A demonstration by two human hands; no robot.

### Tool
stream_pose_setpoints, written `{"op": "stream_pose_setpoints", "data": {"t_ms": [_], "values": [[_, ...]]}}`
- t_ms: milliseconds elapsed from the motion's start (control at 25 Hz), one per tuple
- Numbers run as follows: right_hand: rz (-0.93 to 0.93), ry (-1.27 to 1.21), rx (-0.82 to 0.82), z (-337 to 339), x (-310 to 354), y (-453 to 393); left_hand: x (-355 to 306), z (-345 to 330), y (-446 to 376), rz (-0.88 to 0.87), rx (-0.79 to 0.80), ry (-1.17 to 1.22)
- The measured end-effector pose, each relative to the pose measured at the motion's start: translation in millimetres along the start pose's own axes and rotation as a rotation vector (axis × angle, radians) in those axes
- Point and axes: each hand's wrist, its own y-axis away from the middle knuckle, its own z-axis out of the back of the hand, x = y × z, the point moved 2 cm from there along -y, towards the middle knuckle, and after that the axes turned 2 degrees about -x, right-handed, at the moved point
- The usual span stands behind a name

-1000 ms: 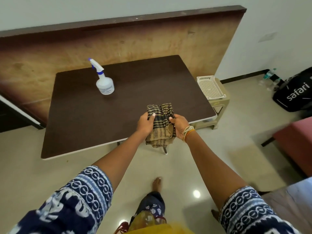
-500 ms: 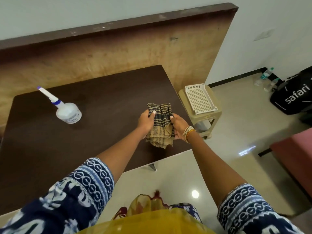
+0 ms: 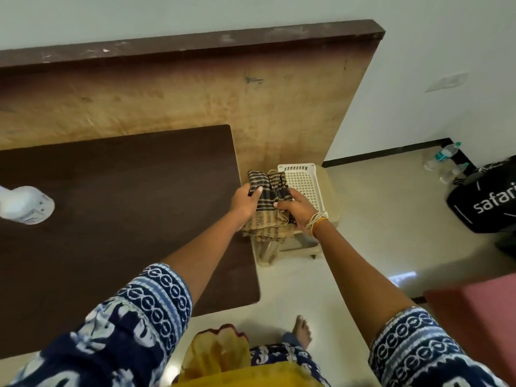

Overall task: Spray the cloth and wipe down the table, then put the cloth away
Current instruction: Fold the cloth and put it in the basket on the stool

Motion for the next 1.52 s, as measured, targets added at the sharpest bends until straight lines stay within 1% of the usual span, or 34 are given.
{"op": "stream_pose_setpoints", "data": {"t_ms": [200,320,480,640,760,840,1000,1080,1200,1320,1440,1520], "values": [[-0.075,-0.027,0.024,99,28,-37,-58,-81,-28,0.094,-0.009,0.060],[-0.119,-0.057,0.029,139,34,-58,-77,-116,-45,0.148,-0.010,0.090],[-0.138,-0.090,0.044,166,41,-92,-90,-143,-74,0.202,0.018,0.091],[-0.099,-0.031,0.020,188,38,-131,-89,-166,-99,0.264,0.198,0.113],[-0.085,0.036,-0.004,201,26,-162,-87,-183,-117,0.273,0.197,0.151],[-0.074,0.160,-0.005,203,13,-181,-82,-195,-126,0.263,0.167,0.124],[-0.032,0.346,0.000,207,-17,-228,-55,-226,-162,0.219,0.118,0.094],[-0.012,0.421,-0.010,209,-38,-258,-28,-243,-184,0.235,0.079,0.115],[-0.008,0.469,-0.015,210,-67,-292,8,-258,-212,0.256,0.028,0.104],[0.034,0.531,-0.015,207,-92,-317,42,-272,-236,0.256,0.013,0.138],[0.048,0.594,-0.050,204,-113,-334,71,-283,-251,0.208,-0.032,0.070],[0.001,0.647,-0.105,202,-123,-339,91,-288,-254,0.219,0.021,0.016]]}}
